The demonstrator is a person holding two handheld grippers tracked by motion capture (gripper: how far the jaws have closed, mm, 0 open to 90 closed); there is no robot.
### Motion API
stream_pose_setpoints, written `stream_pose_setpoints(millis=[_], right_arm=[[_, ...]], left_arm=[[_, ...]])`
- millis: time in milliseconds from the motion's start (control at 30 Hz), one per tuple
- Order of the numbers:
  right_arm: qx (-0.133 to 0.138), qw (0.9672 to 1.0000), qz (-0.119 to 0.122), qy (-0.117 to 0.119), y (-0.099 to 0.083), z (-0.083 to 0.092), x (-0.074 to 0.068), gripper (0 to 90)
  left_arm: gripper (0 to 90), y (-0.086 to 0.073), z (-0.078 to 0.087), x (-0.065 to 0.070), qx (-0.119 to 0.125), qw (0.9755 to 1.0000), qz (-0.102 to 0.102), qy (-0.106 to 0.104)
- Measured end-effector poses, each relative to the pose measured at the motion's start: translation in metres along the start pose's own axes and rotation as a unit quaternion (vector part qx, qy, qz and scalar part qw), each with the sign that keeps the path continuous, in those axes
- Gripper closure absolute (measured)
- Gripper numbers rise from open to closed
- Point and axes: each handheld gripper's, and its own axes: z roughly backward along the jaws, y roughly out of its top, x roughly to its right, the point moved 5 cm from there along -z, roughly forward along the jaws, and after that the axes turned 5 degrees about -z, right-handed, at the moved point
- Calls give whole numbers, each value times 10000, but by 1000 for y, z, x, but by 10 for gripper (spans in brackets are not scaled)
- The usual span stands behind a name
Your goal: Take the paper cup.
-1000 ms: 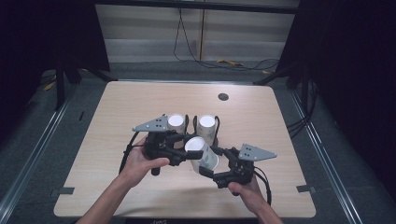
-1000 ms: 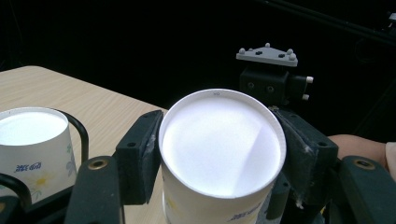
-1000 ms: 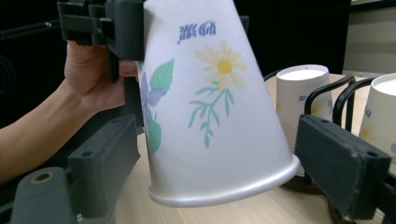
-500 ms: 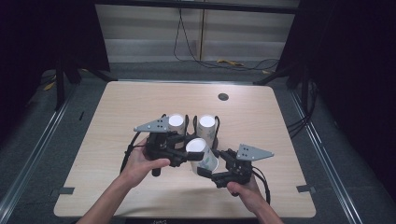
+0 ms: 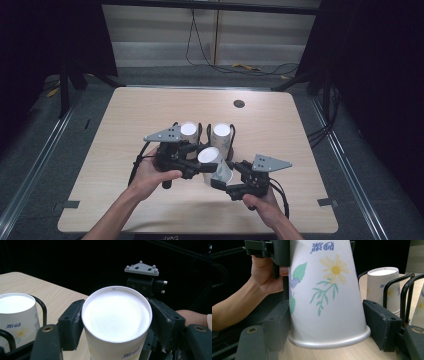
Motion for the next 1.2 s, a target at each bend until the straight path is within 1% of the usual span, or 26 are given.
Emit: stream_pose_setpoints(millis=[33, 100, 133, 200, 233, 467, 533, 567, 600, 667, 733, 800, 833, 867, 900, 933, 967, 1033, 1100, 1133, 1167, 1200], right_arm=[[0, 10000, 0, 0, 0, 0, 0, 270], [-7, 10000, 0, -9, 0, 0, 0, 269], [-10, 10000, -1, -50, 0, 0, 1, 269], [-10, 10000, -17, -34, 0, 0, 1, 270], [-25, 10000, -18, -47, 0, 0, 2, 271], [-121, 9999, 19, -41, 0, 1, 3, 276], [-150, 9999, 33, -37, 1, 2, 3, 276], [-166, 9998, 45, -37, 1, 3, 3, 276], [-182, 9998, 53, -11, 1, 3, 3, 276], [-293, 9994, 163, -43, 1, 3, 2, 276], [-324, 9994, 146, -29, 1, 4, 3, 278], [-392, 9991, 159, -73, 1, 5, 4, 278], [-413, 9990, 151, -73, 2, 6, 5, 278], [-471, 9988, 131, -75, 2, 7, 6, 280], [-471, 9988, 131, -75, 2, 7, 6, 280], [-531, 9984, 170, -95, 3, 8, 6, 281], [-531, 9984, 170, -95, 3, 8, 6, 281], [-609, 9978, 209, -124, 3, 7, 7, 283], [-735, 9969, 218, -185, 1, 7, 9, 286], [-775, 9964, 234, -245, 0, 7, 10, 286], [-804, 9961, 231, -269, -1, 7, 11, 286], [-863, 9956, 247, -266, -2, 7, 12, 287]], left_arm=[[299, 0, -1, 0, 4, 10000, 32, -9], [257, -1, -2, 0, -68, 10000, 47, 39], [240, -1, -2, 0, -63, 9999, 67, 44], [229, -1, -2, 0, -54, 10000, 75, 26], [222, -1, -2, 0, 18, 10000, 95, -11], [213, 0, 2, -2, 13, 9999, -5, 154], [215, 0, 4, -2, 78, 9999, 47, 116], [220, 1, 5, -3, 92, 9998, 54, 143], [220, 1, 6, -3, 112, 9998, 10, 191], [220, 1, 8, -4, 64, 9997, -2, 249], [210, 1, 9, -4, 11, 9994, -78, 327], [201, 1, 10, -2, -75, 9991, -190, 384], [201, 2, 11, -1, -127, 9987, -268, 402], [200, 2, 11, 0, -133, 9987, -293, 404], [200, 2, 11, 0, -120, 9988, -287, 389], [200, 1, 12, -1, -158, 9985, -312, 422], [200, 0, 13, -2, -159, 9984, -297, 457], [187, -3, 15, -7, -247, 9977, -272, 567], [174, -6, 18, -11, -324, 9967, -304, 682], [166, -8, 20, -12, -365, 9961, -349, 718], [168, -9, 20, -12, -385, 9961, -344, 722], [169, -10, 22, -13, -463, 9954, -373, 757]])
